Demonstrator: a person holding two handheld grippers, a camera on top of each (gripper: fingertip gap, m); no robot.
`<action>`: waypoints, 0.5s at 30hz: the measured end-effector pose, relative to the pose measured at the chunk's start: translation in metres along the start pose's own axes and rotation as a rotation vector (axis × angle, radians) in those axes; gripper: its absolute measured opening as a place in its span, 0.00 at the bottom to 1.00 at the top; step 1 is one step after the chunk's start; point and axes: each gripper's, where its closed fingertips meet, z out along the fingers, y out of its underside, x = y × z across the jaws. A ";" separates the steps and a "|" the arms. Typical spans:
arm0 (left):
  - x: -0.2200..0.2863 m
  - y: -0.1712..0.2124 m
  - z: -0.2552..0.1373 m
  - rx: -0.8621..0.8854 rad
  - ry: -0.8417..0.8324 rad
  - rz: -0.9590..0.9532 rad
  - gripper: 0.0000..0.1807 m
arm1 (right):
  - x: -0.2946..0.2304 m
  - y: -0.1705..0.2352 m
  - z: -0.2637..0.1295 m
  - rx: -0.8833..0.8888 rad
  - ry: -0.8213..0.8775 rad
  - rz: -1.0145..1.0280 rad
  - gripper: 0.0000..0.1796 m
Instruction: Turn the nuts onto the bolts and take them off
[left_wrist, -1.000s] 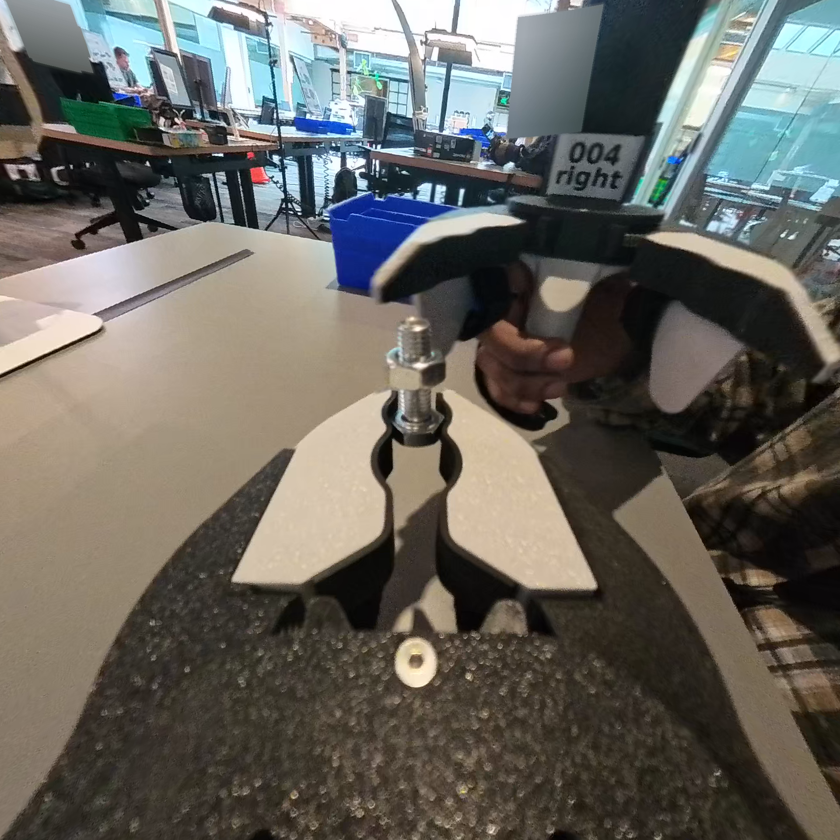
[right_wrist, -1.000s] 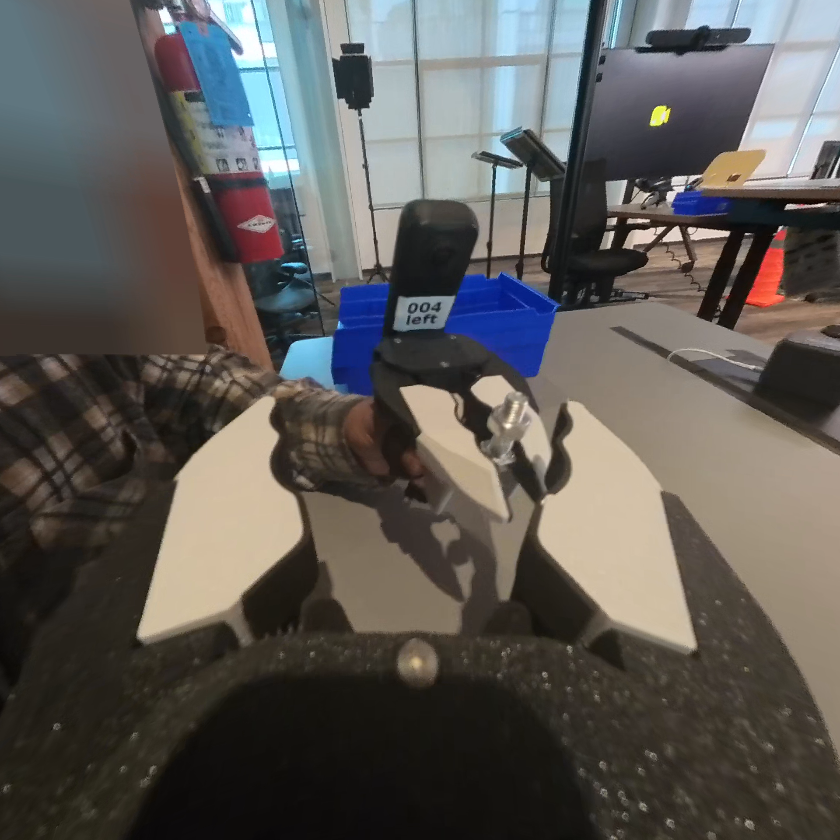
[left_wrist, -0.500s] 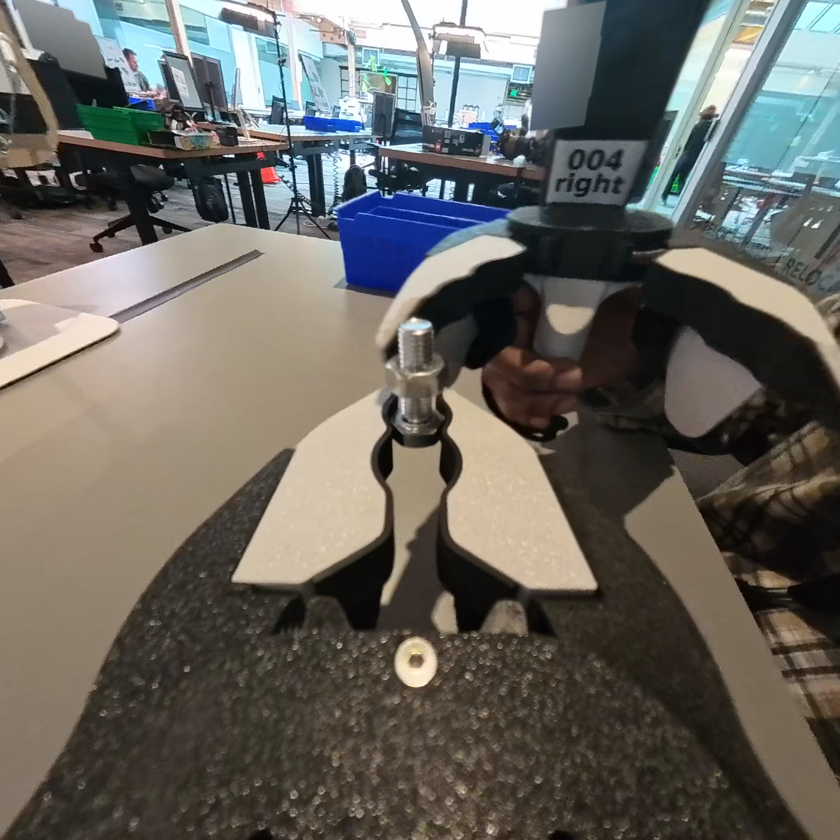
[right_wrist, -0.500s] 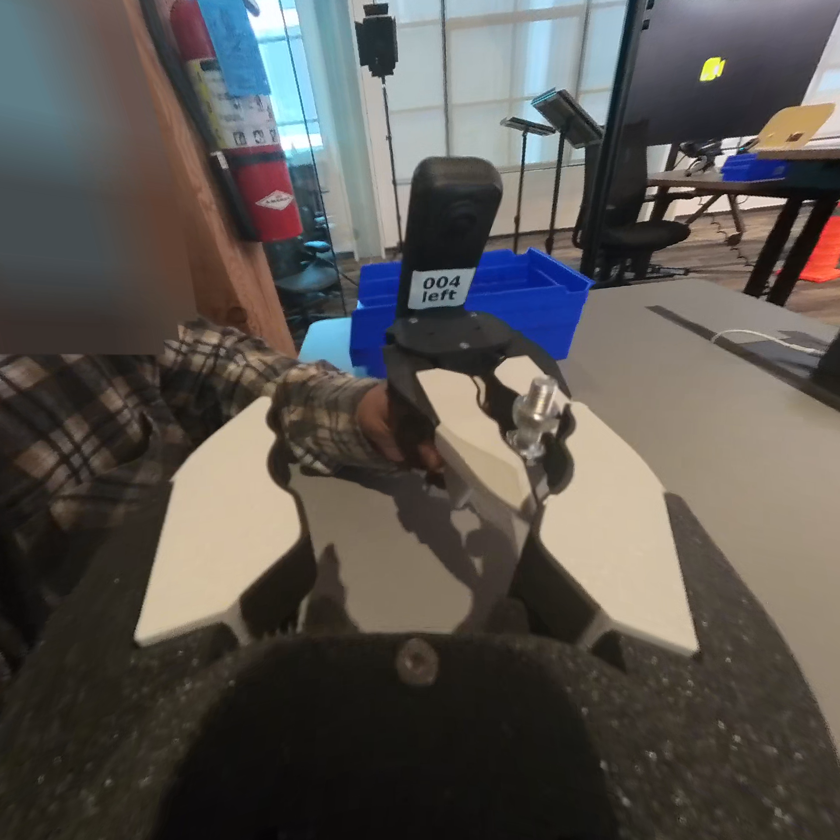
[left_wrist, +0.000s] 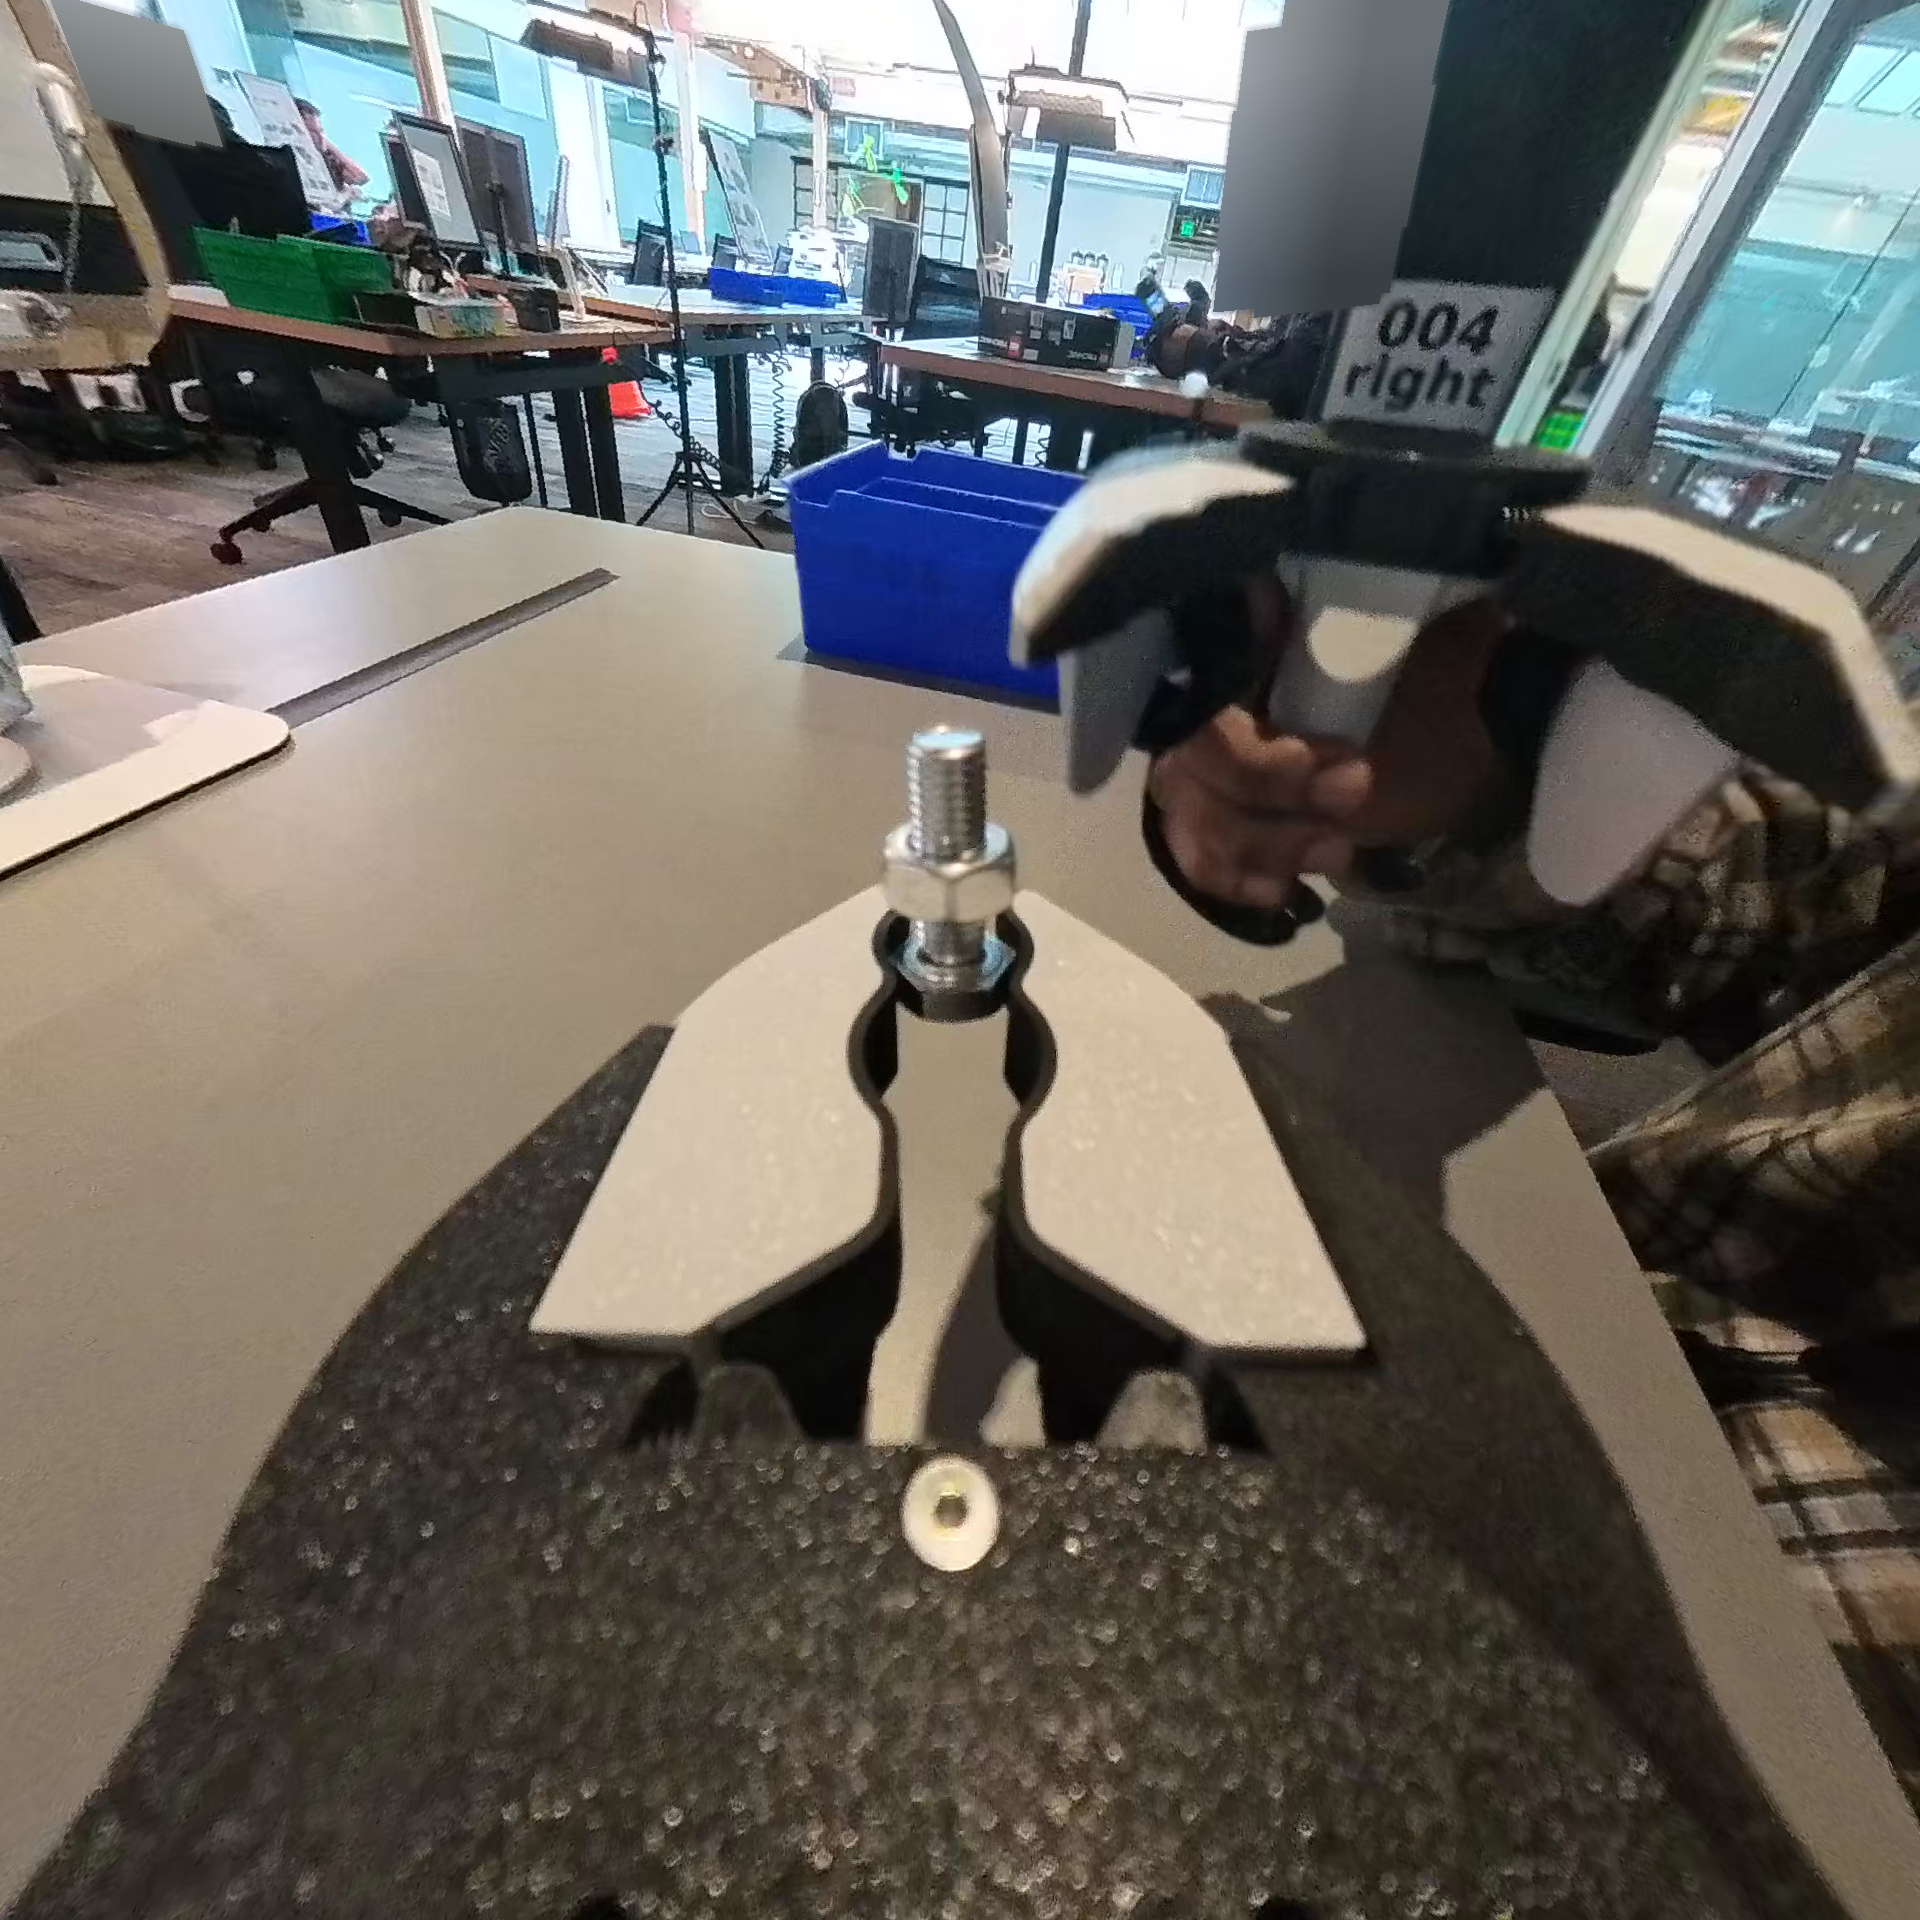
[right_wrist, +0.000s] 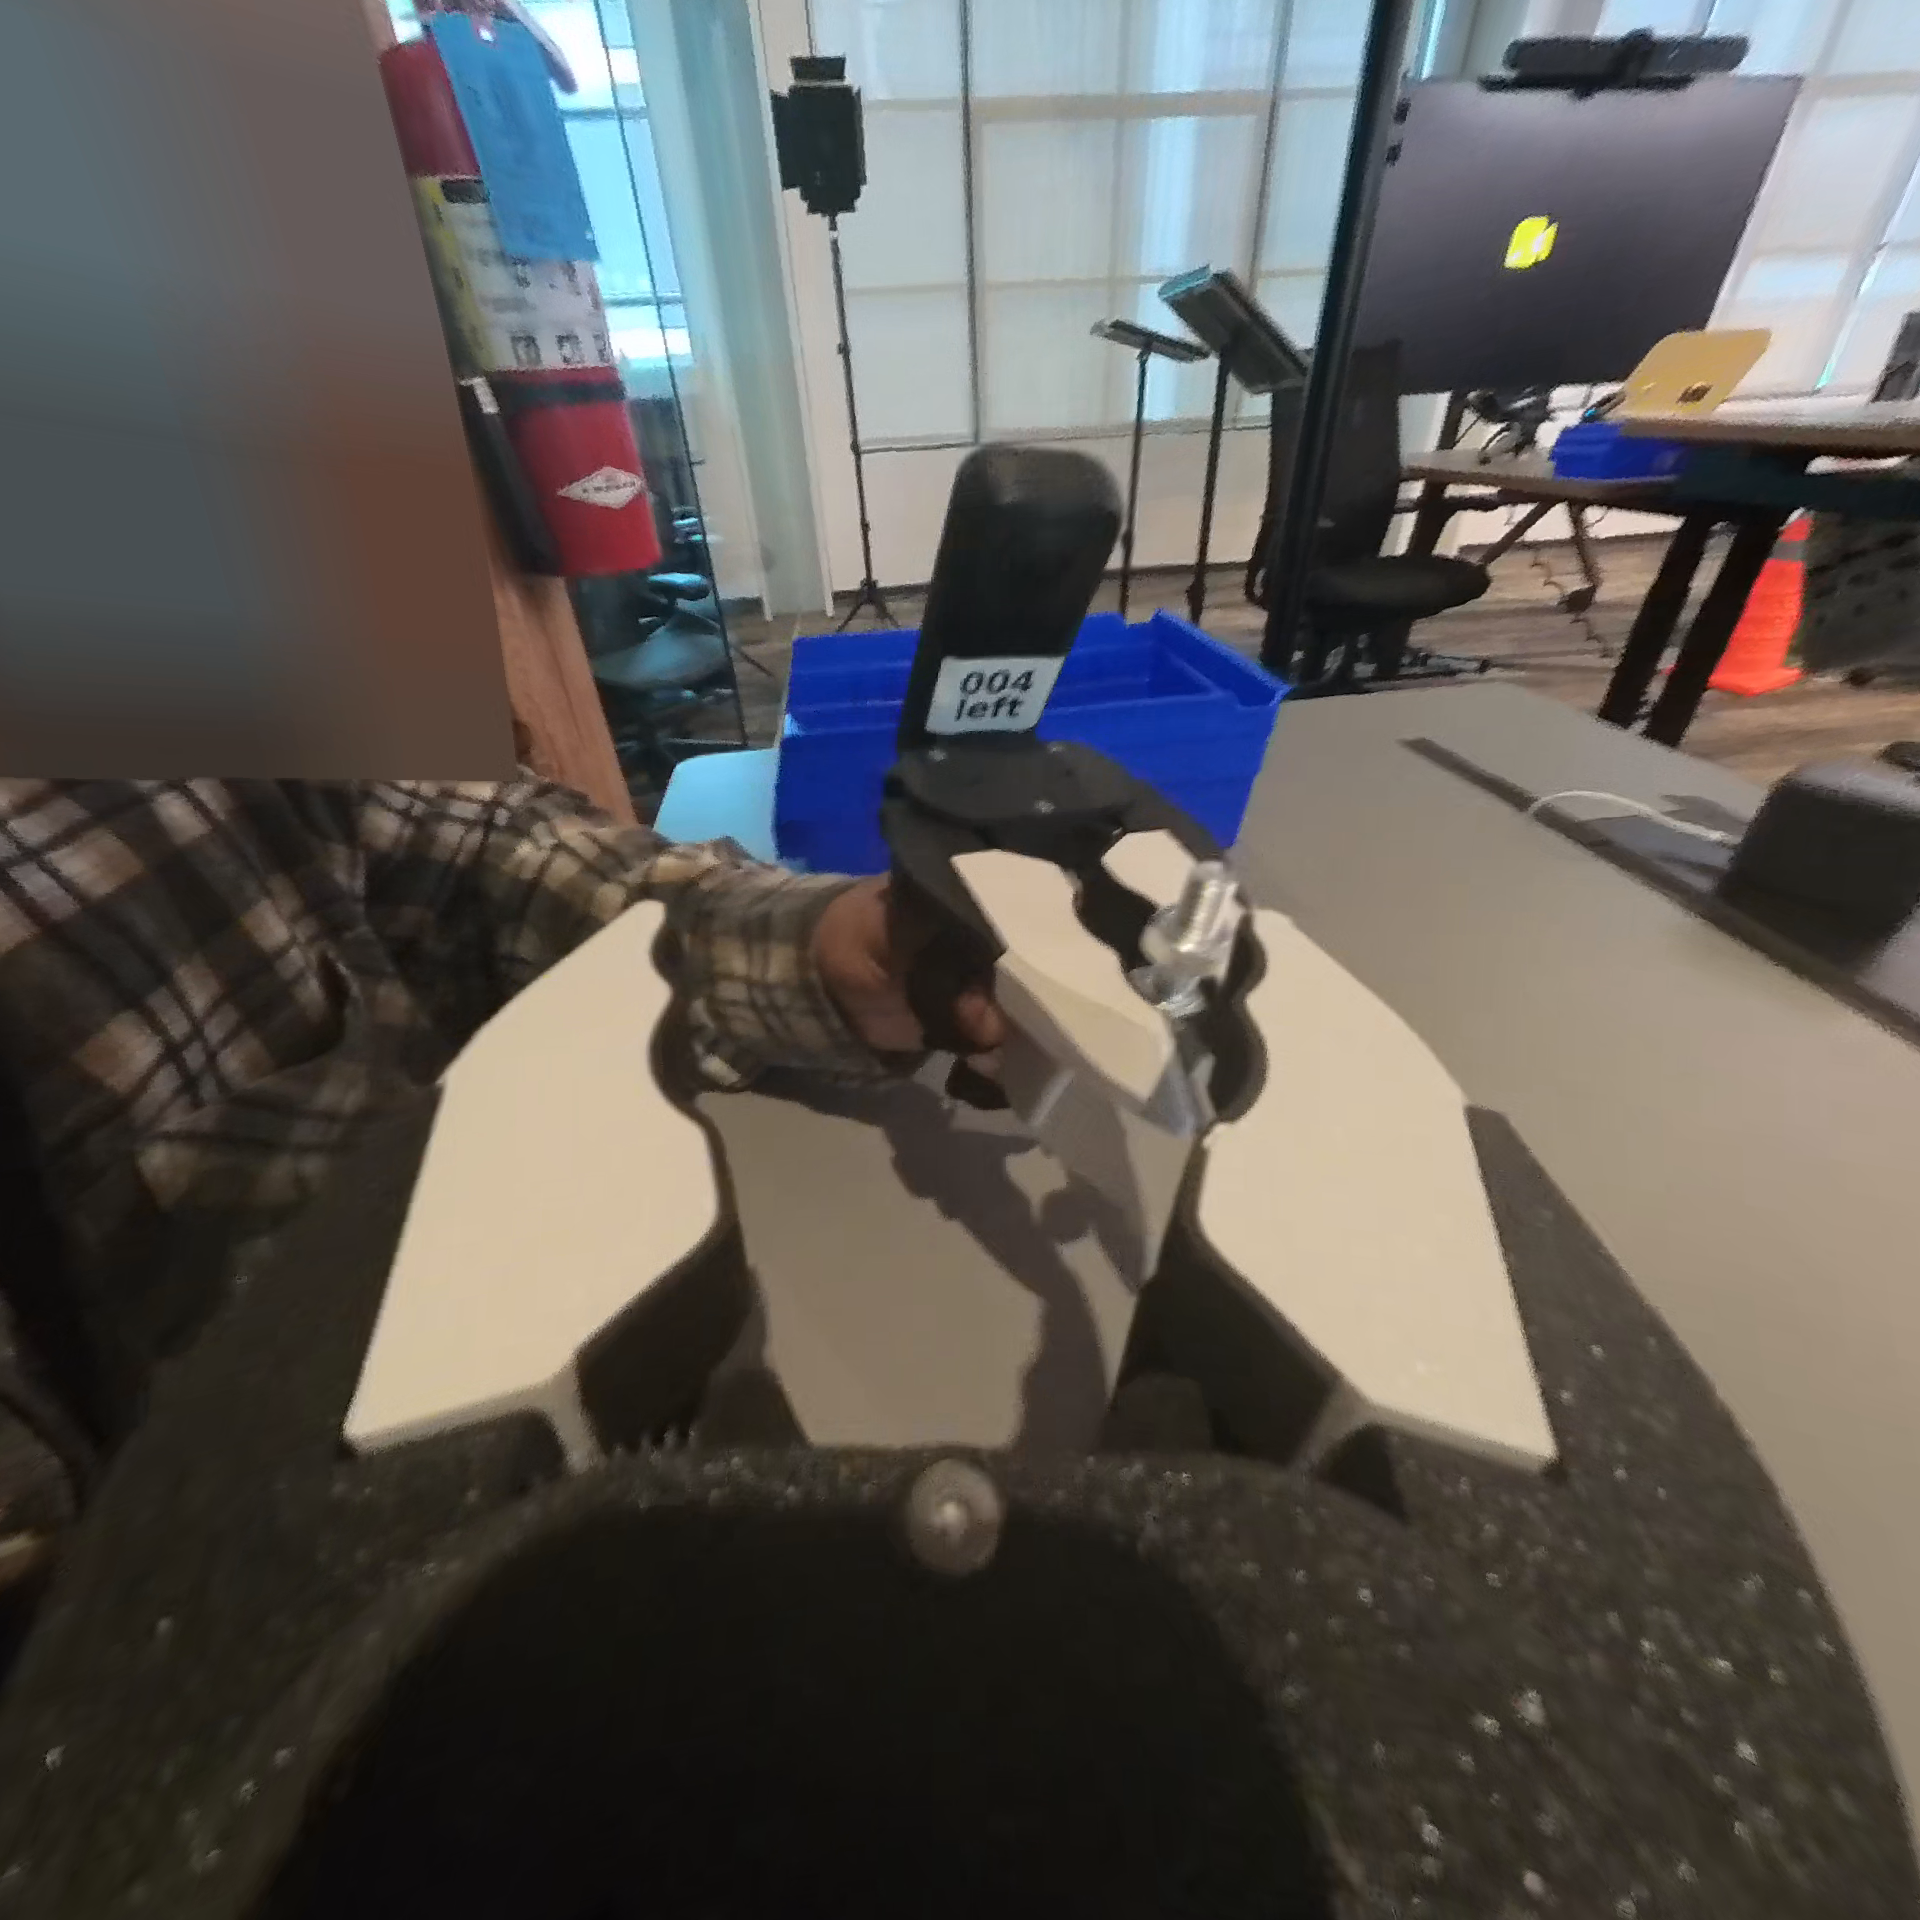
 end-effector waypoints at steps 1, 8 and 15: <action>0.002 0.000 0.001 -0.004 0.002 0.009 0.08 | 0.005 -0.003 -0.001 0.002 0.018 -0.026 0.50; 0.017 0.001 0.007 -0.019 0.036 0.069 0.08 | 0.031 -0.001 0.007 -0.020 0.032 -0.033 0.22; 0.020 0.004 0.009 -0.030 0.058 0.066 0.08 | 0.035 0.011 0.015 -0.086 0.019 -0.031 0.08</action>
